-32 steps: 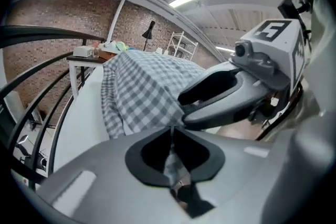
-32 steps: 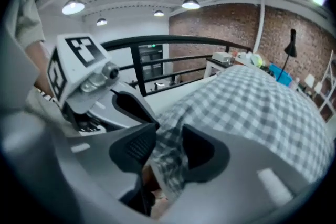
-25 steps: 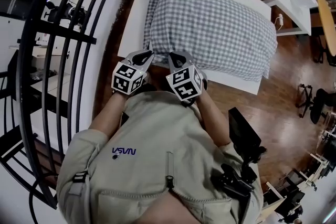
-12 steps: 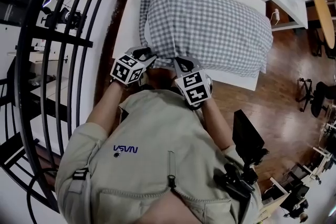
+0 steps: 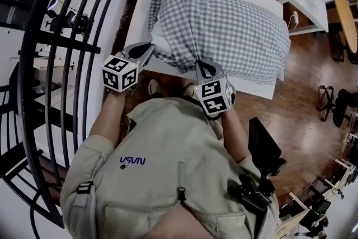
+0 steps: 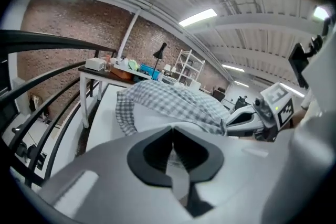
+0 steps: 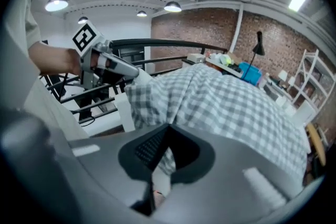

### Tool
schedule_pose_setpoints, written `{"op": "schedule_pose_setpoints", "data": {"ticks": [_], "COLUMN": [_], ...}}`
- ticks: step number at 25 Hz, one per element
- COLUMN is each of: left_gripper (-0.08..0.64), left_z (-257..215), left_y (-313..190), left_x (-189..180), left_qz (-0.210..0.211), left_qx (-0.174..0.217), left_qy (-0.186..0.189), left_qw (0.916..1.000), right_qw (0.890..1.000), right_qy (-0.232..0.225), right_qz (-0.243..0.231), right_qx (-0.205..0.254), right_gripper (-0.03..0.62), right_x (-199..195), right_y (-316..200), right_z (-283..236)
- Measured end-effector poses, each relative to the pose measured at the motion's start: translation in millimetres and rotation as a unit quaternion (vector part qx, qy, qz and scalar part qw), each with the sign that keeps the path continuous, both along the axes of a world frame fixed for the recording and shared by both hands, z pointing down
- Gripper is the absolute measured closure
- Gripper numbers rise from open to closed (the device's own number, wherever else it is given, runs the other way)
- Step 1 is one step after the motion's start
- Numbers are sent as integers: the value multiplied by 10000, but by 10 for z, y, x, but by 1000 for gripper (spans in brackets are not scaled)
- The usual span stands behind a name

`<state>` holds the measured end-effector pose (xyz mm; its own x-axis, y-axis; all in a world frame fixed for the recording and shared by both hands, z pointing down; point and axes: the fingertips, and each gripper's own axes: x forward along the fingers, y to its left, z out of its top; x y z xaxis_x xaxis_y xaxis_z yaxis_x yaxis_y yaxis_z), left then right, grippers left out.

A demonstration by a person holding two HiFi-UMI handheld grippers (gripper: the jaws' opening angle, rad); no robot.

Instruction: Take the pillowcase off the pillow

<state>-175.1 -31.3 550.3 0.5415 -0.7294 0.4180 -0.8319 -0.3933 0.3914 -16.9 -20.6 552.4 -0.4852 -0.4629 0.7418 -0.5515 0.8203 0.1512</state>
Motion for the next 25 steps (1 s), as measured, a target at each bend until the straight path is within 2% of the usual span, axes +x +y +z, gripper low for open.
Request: {"op": "schedule_pose_setpoints", "data": {"ticks": [2,5,7,10,13,15,19,23,25], "left_gripper": [548,548,548,547,540,523,483,468,431], "left_z": [-70,-7,148,521,747,701,350,-145,-207], "left_y": [-23,-8,53,190,345,386,320,84,-51], "left_x": [-150,-379,-431,-356,-195,-105,29,127,149], "left_qz": [-305,-671,-672,-608,-441,-296,-252,-608,-721], "left_qx": [42,-47,-196,-684,-1061,-970,-476,345,470], "left_qy": [172,346,301,352,524,426,199,211,105], "left_qw": [9994,9971,9971,9952,9920,9939,9984,9973,9962], "right_qw": [9975,9846,9783,9768,9812,9844,9922,9954,9959], "right_qy": [567,1423,1721,1911,1682,1447,788,-77,-369], "right_qz": [113,543,752,754,861,939,962,826,650], "right_qx": [395,863,870,611,397,337,-45,-470,-505], "right_gripper": [586,586,586,586,586,585,581,558,555], "right_x": [222,773,1042,1091,1032,1026,1016,1006,999], "right_y": [-111,-334,-434,-427,-420,-453,-447,-376,-332], "right_z": [-59,-56,65,401,589,587,438,218,70]}}
